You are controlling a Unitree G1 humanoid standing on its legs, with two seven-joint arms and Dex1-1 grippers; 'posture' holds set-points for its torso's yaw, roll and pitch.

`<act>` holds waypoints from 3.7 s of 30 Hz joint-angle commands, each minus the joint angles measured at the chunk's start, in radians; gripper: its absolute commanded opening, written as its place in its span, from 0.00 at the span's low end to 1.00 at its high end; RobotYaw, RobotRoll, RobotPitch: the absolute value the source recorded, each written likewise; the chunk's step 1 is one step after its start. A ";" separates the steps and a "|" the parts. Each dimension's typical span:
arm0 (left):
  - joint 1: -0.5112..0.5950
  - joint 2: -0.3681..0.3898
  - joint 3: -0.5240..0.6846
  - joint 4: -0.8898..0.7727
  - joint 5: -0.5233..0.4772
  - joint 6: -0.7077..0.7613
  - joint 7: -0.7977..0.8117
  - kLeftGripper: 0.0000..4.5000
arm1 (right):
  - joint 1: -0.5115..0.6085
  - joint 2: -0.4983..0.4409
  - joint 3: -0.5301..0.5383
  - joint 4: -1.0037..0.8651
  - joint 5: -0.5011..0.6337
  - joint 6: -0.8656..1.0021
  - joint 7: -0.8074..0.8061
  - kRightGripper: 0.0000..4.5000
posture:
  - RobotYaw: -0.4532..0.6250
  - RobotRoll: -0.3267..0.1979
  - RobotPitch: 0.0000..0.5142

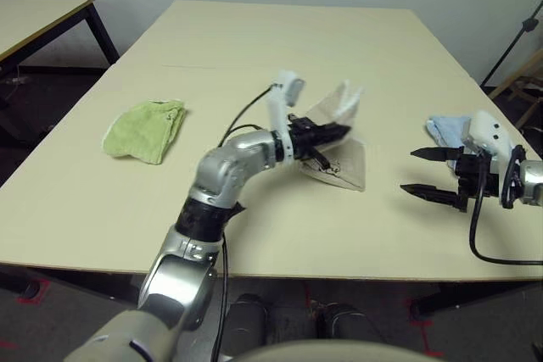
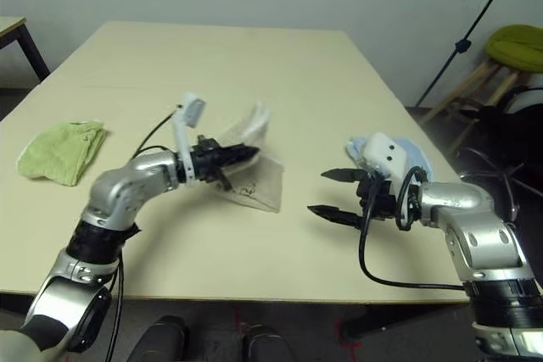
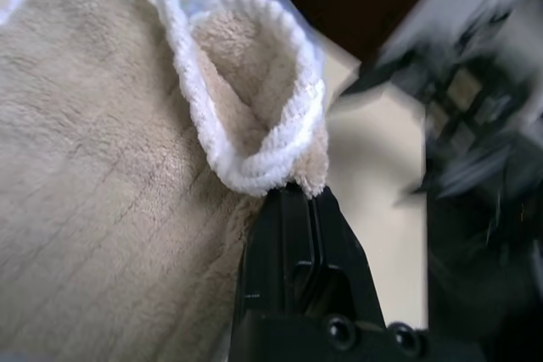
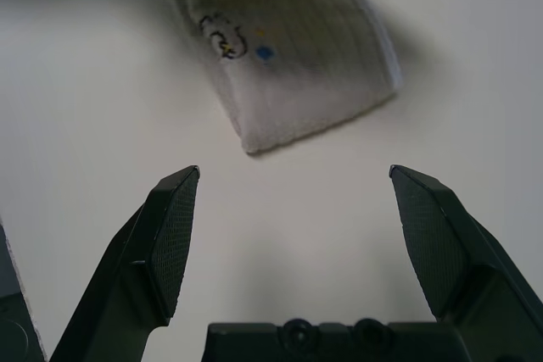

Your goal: Fold the towel and set it aside.

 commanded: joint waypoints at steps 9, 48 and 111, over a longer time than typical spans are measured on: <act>-0.012 0.004 -0.103 0.122 0.157 -0.121 -0.142 0.36 | 0.046 0.014 -0.047 -0.075 0.058 0.051 -0.049 1.00 | 0.38 0.62 0.04; 0.103 0.052 0.167 0.102 0.185 -0.207 0.083 0.01 | -0.166 0.517 0.171 0.136 -0.054 -0.075 -0.399 0.00 | 0.44 0.62 0.03; -0.034 -0.062 0.262 0.686 0.305 -0.545 0.197 0.01 | -0.430 0.704 0.093 0.892 -0.187 -0.369 -0.505 0.00 | 0.46 0.62 0.00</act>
